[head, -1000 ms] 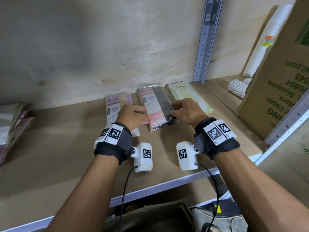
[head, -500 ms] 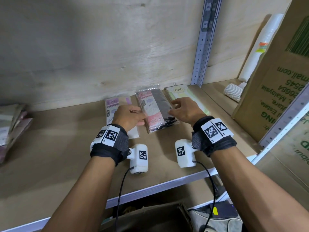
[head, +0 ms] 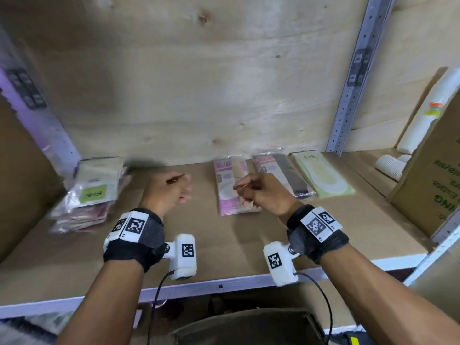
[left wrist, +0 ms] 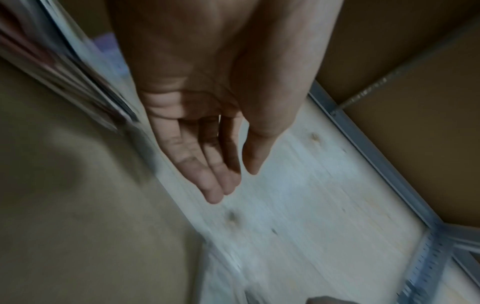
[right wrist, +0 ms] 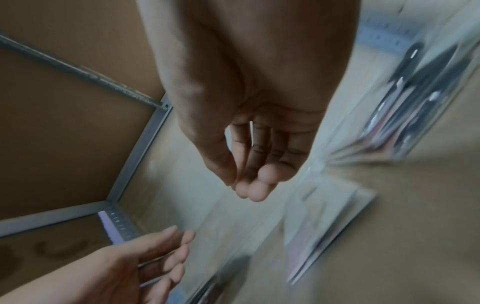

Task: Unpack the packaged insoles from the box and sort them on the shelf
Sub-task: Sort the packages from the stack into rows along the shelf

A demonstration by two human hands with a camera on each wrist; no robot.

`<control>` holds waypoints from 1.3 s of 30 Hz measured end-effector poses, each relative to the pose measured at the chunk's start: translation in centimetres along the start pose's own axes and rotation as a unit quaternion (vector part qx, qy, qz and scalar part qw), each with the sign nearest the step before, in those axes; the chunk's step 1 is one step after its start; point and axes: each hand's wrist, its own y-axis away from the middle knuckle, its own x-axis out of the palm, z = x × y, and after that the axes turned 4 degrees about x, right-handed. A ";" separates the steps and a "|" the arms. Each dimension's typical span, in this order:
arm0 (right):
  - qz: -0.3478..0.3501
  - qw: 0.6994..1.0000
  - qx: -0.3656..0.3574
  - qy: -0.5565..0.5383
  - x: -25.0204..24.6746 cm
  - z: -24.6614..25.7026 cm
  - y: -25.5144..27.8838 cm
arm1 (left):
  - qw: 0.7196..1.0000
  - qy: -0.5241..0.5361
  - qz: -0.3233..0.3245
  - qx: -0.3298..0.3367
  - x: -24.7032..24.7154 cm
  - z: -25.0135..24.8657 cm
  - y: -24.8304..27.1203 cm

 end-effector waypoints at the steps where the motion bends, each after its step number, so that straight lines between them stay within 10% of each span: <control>1: 0.017 0.999 0.005 -0.026 1.5 0.6 -0.2 | 1.000 0.001 -0.016 -0.004 -1.8 0.3 0.1; 11: 0.145 0.988 0.044 -0.034 18.1 8.4 -7.4 | 0.985 -0.010 -0.170 -0.030 -18.5 2.9 1.3; 20: 0.134 0.982 0.121 -0.047 28.1 12.0 -12.7 | 0.977 -0.036 -0.208 -0.025 -22.9 4.0 3.5; 29: 0.143 0.981 0.133 0.017 24.9 10.1 -11.1 | 0.985 -0.108 -0.134 0.002 -21.9 4.7 4.0; 39: 0.103 0.975 0.072 -0.181 14.4 10.0 -4.0 | 0.970 -0.231 -0.056 0.057 -15.3 3.1 4.2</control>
